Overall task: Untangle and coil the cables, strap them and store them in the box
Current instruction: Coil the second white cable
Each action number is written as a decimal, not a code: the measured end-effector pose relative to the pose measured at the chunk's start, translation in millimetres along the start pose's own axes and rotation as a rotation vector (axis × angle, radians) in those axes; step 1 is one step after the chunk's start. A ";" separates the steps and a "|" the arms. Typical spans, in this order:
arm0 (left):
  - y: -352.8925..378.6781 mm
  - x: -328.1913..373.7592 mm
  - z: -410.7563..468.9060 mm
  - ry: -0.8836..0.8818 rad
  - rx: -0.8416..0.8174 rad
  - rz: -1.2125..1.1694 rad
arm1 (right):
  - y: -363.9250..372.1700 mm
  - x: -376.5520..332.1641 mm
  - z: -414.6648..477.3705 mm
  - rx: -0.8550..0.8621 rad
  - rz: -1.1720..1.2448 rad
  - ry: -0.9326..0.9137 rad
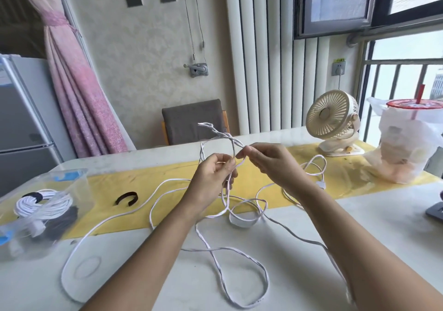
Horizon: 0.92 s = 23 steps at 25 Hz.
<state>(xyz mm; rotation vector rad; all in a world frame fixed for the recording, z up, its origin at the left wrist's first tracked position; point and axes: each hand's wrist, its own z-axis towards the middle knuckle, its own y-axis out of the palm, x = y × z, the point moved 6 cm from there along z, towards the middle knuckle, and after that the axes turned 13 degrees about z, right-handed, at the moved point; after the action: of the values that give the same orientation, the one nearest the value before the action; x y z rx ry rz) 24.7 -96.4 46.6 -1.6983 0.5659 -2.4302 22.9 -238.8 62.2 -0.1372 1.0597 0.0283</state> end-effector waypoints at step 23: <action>-204.1 -67.1 -24.5 -0.263 0.869 0.678 | -126.5 -3.7 -14.7 0.854 0.286 -0.177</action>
<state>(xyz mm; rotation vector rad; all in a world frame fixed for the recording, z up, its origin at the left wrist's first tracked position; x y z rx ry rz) 49.0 118.2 55.8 -1.1489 -0.0009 -1.5654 19.7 -365.9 70.8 0.7751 0.8331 -0.1517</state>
